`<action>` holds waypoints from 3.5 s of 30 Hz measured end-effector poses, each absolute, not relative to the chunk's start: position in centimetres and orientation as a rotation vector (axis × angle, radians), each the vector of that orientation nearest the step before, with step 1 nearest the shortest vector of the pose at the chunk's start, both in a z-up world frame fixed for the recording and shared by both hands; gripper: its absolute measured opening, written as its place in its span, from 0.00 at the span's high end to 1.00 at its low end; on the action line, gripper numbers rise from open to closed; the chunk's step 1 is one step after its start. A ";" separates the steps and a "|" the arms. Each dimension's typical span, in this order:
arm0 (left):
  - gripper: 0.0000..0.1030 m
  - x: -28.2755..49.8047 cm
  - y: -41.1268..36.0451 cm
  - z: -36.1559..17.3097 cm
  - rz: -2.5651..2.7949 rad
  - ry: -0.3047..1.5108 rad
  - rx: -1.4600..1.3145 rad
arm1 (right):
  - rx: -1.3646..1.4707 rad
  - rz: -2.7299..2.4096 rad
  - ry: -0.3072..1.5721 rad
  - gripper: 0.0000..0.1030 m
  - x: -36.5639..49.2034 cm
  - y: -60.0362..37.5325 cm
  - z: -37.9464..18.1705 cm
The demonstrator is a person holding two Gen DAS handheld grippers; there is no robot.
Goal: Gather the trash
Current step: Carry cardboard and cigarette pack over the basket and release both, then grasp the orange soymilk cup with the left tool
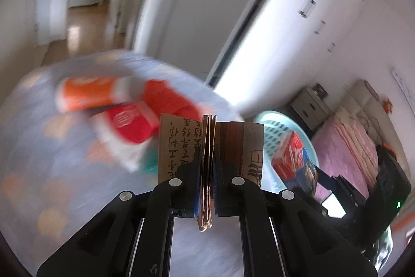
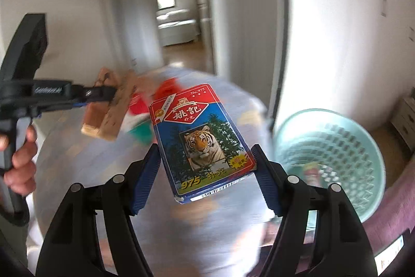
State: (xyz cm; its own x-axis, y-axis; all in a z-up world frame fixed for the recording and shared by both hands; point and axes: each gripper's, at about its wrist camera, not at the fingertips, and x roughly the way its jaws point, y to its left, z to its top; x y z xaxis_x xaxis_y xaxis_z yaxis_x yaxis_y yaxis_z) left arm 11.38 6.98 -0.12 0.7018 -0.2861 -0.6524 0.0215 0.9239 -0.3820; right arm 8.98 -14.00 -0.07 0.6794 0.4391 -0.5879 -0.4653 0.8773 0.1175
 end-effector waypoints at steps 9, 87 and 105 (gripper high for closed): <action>0.95 17.7 -2.8 0.3 -0.330 0.800 -0.267 | 0.123 0.270 0.694 0.35 13.7 -22.8 -0.9; 0.49 15.0 25.2 -5.2 -0.060 0.772 -0.572 | 0.051 0.326 0.820 0.33 15.8 -10.9 -4.0; 0.15 17.2 25.7 -3.4 -0.164 0.749 -0.389 | 0.034 0.322 0.840 0.33 16.1 -10.0 -4.9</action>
